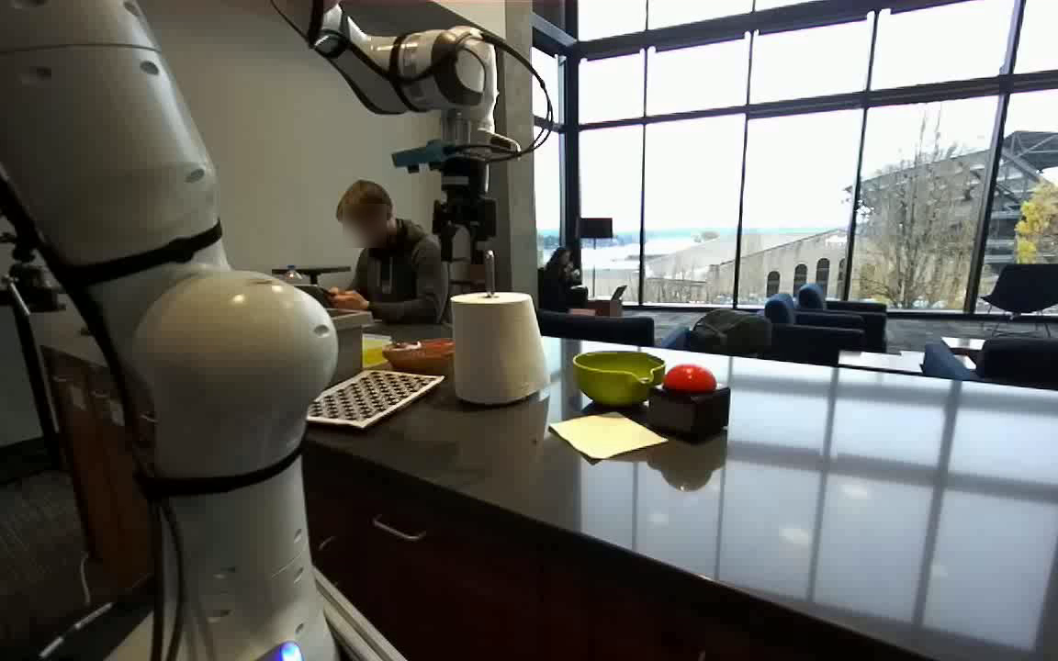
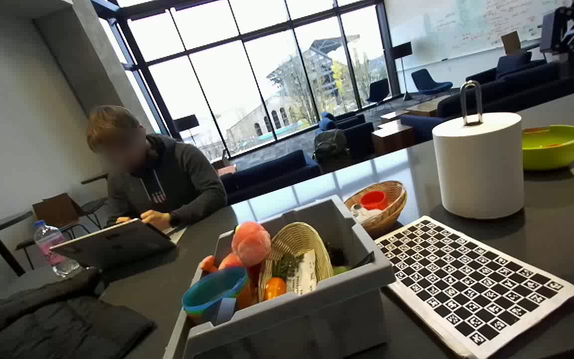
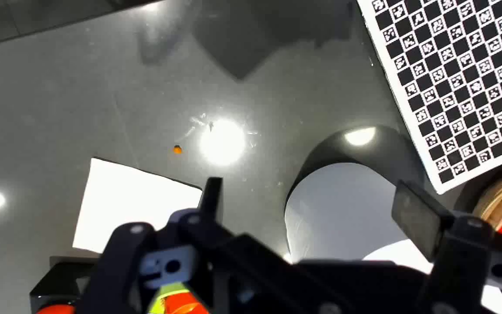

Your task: Use the napkin to wipe the counter.

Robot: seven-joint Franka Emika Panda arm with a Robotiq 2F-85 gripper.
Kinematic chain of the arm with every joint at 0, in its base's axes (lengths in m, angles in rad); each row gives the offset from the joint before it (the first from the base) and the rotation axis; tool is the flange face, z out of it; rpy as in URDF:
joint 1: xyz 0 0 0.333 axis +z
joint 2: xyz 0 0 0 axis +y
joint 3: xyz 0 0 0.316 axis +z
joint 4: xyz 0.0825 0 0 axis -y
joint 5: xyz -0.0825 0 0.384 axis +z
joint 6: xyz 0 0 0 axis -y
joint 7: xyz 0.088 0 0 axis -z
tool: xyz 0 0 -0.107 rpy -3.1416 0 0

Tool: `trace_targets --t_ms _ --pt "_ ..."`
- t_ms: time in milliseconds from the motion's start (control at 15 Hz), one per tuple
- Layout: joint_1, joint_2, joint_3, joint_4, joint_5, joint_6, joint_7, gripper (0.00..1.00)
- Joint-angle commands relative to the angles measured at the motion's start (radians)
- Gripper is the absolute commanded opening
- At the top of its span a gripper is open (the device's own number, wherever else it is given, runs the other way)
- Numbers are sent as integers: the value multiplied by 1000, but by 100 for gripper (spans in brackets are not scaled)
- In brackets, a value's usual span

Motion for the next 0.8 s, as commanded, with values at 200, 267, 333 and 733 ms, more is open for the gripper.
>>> trace_targets --t_ms 200,267,333,733 --pt "24 -4 -7 -1 -20 7 -72 100" --pt "27 -4 -5 -1 -38 4 -98 100" --pt "27 -8 -3 -8 -68 13 -123 100" --pt "3 -37 -37 -83 -210 119 -141 100"
